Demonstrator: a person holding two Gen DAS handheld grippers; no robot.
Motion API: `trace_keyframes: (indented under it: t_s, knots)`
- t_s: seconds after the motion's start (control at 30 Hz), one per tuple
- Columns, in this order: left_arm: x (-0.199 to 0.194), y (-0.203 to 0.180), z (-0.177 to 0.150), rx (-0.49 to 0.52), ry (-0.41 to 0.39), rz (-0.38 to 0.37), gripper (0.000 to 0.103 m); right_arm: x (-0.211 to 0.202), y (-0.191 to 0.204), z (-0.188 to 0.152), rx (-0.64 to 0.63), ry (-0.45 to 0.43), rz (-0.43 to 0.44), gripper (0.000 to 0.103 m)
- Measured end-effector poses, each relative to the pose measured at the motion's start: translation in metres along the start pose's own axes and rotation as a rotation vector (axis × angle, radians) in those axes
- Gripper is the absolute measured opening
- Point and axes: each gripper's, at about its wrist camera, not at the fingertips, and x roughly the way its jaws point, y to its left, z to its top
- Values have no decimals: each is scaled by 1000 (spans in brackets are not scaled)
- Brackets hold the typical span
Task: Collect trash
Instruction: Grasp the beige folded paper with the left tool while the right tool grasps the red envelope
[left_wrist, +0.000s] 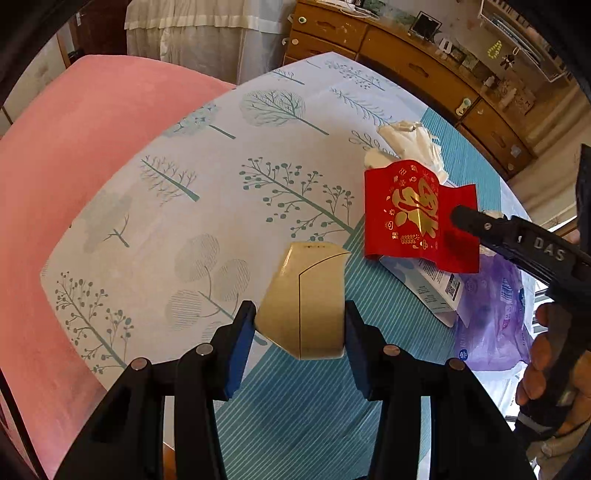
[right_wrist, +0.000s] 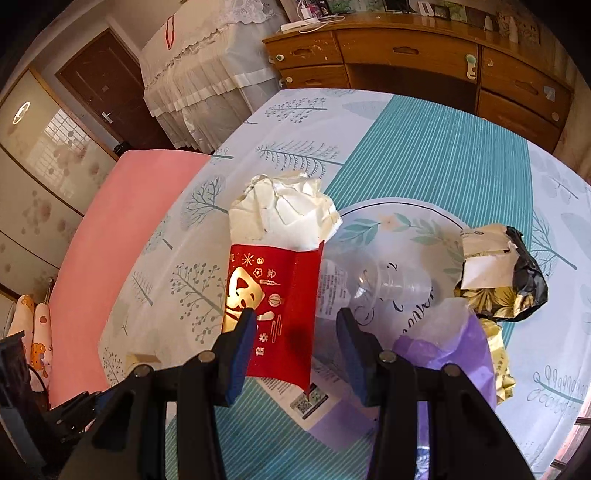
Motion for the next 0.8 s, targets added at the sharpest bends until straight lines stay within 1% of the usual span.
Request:
trace_keyframes:
  t_s: [0.03, 0.07, 0.1, 0.2, 0.33, 0.53, 0.67, 0.8]
  knots:
    - [-4, 1, 0, -1, -6, -2, 45, 2, 0, -1, -2, 5, 0, 29]
    - [-9, 4, 2, -2, -10, -5, 45, 3, 1, -1, -7, 6, -9, 13]
    - [-14, 5, 2, -3, -16, -7, 45, 2, 3, -3, -12, 0, -20, 5]
    - [-27, 10, 6, 3, -31, -15, 45, -11, 11, -9, -41, -39, -8, 1]
    - [-46, 10, 2, 27, -49, -29, 45, -34, 28, -17, -80, -89, 26, 1]
    - [-73, 18, -6, 68, -77, -56, 45, -71, 56, -36, -83, -143, 56, 1]
    - [-95, 30, -15, 112, -93, -83, 45, -95, 75, -63, -61, -163, 59, 1]
    - [-114, 43, -27, 172, -91, -123, 45, -114, 96, -99, -31, -181, 33, 1]
